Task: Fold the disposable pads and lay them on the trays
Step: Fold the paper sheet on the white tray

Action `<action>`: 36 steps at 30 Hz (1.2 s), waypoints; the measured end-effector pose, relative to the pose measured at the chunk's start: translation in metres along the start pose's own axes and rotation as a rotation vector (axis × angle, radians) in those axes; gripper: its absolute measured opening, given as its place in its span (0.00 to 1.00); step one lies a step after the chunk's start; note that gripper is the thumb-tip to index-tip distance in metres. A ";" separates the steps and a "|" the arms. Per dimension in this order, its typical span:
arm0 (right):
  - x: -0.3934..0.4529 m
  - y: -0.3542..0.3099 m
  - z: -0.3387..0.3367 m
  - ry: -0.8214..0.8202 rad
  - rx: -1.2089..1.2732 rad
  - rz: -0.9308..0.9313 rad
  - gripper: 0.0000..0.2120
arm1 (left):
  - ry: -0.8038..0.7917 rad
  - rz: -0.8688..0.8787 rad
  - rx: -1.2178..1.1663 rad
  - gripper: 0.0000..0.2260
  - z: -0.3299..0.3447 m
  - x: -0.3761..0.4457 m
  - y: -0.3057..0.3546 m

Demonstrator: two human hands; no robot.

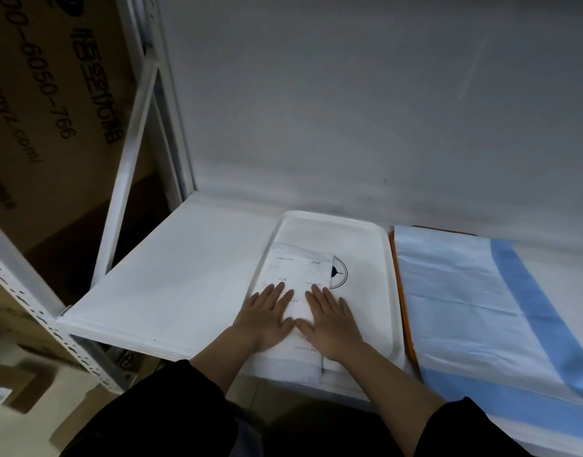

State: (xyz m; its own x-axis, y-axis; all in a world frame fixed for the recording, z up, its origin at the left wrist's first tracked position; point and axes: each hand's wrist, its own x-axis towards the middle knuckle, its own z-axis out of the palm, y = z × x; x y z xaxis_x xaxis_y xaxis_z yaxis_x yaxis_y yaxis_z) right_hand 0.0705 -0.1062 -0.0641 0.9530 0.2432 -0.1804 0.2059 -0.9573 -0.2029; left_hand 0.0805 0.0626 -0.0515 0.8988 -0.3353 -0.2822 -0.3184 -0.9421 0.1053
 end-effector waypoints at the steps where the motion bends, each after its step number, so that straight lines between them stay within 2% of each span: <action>1: -0.001 0.000 -0.001 0.031 0.009 0.005 0.31 | -0.006 -0.007 -0.019 0.28 -0.001 0.001 0.002; 5: -0.014 0.006 -0.009 0.113 0.020 -0.020 0.23 | -0.062 -0.018 -0.129 0.27 -0.006 0.002 0.015; 10: -0.036 0.027 -0.021 0.087 0.104 0.022 0.22 | -0.100 0.070 -0.180 0.28 -0.010 0.006 0.056; 13: -0.052 0.036 -0.030 0.017 0.104 -0.014 0.23 | -0.051 0.090 -0.203 0.27 -0.007 0.006 0.070; 16: -0.072 0.036 -0.037 -0.051 0.142 -0.093 0.23 | 0.050 0.110 -0.099 0.25 -0.005 -0.003 0.071; 19: -0.088 0.032 -0.040 -0.107 0.148 -0.139 0.29 | 0.053 0.162 -0.131 0.23 -0.009 -0.020 0.069; 22: -0.101 0.029 -0.037 -0.158 0.046 -0.165 0.40 | -0.009 0.209 -0.145 0.23 -0.008 -0.041 0.067; 25: -0.110 0.029 -0.030 -0.152 -0.091 -0.211 0.48 | -0.008 0.226 -0.103 0.28 -0.006 -0.061 0.066; 28: -0.118 0.029 -0.025 -0.153 -0.219 -0.228 0.50 | -0.034 0.248 -0.068 0.38 -0.004 -0.078 0.063; 30: -0.124 0.028 -0.023 -0.118 -0.241 -0.223 0.46 | -0.045 0.276 0.023 0.44 0.001 -0.085 0.060; 32: -0.128 0.026 -0.026 -0.044 -0.196 -0.226 0.37 | -0.045 0.306 0.110 0.49 0.009 -0.085 0.059; 34: -0.130 0.023 -0.030 0.033 -0.153 -0.239 0.27 | -0.001 0.324 0.132 0.50 0.013 -0.085 0.059; 36: -0.131 0.024 -0.035 0.102 -0.116 -0.240 0.20 | 0.109 0.332 0.070 0.46 0.014 -0.083 0.058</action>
State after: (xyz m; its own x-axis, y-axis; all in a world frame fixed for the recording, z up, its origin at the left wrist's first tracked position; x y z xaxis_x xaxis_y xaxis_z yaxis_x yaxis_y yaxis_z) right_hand -0.0416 -0.1664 -0.0115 0.8901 0.4539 -0.0414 0.4469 -0.8870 -0.1158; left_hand -0.0166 0.0358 -0.0354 0.7685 -0.6242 -0.1403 -0.6150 -0.7812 0.1072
